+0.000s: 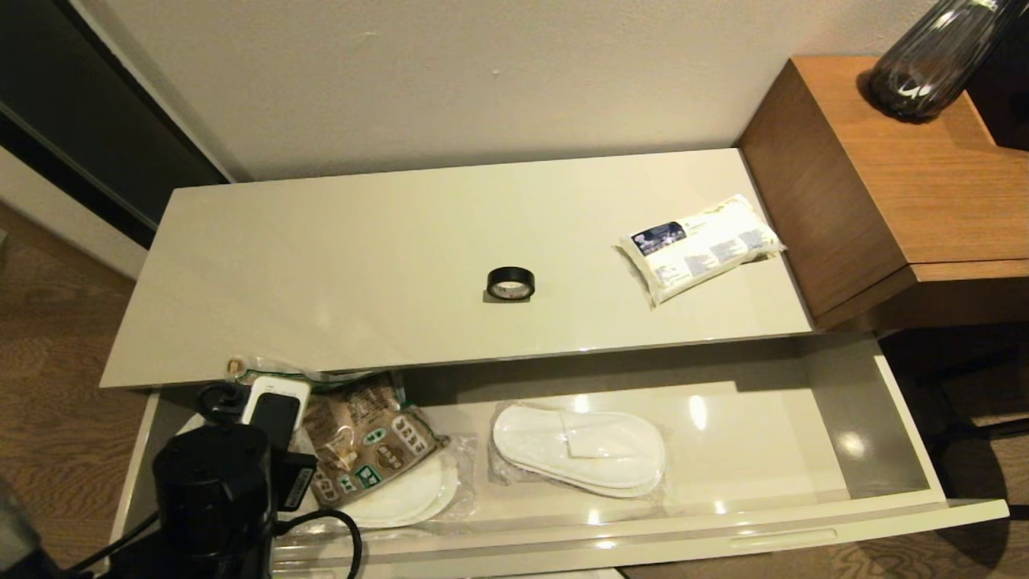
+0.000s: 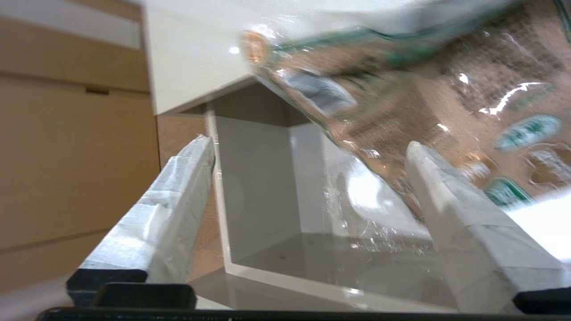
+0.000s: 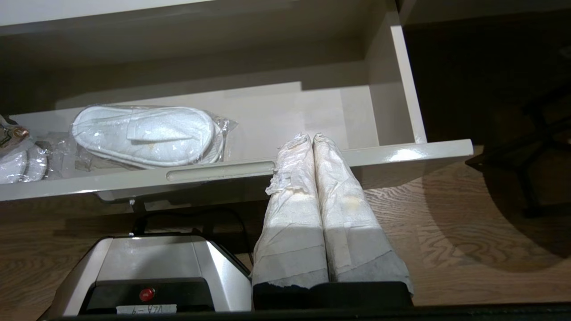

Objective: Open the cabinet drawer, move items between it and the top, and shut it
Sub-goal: Put the solid drinks in the drawer

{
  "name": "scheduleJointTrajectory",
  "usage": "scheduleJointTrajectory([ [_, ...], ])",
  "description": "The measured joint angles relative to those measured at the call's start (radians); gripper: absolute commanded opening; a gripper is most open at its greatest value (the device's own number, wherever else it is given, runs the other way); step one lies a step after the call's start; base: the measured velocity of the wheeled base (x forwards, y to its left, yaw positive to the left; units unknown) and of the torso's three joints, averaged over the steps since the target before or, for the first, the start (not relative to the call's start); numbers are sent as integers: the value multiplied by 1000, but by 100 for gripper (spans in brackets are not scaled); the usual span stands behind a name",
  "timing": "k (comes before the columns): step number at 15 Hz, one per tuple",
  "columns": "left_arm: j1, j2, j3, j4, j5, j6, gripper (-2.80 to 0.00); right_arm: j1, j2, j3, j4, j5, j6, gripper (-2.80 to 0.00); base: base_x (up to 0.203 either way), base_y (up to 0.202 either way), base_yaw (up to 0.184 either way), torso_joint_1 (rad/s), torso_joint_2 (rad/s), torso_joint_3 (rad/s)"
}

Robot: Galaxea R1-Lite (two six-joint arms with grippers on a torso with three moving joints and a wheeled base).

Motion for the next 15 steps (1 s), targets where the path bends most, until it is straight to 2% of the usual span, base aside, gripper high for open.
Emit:
scheduleJointTrajectory([
  [5, 82, 51, -108, -4, -7, -10, 0, 0, 0, 0, 0, 0, 0, -280, 0, 0, 0, 0, 0, 0],
  [11, 165, 200, -187, -9, -14, -102, 0, 0, 0, 0, 0, 0, 0, -280, 0, 0, 0, 0, 0, 0],
  [15, 227, 249, -246, -11, -3, -114, 0, 0, 0, 0, 0, 0, 0, -280, 0, 0, 0, 0, 0, 0],
])
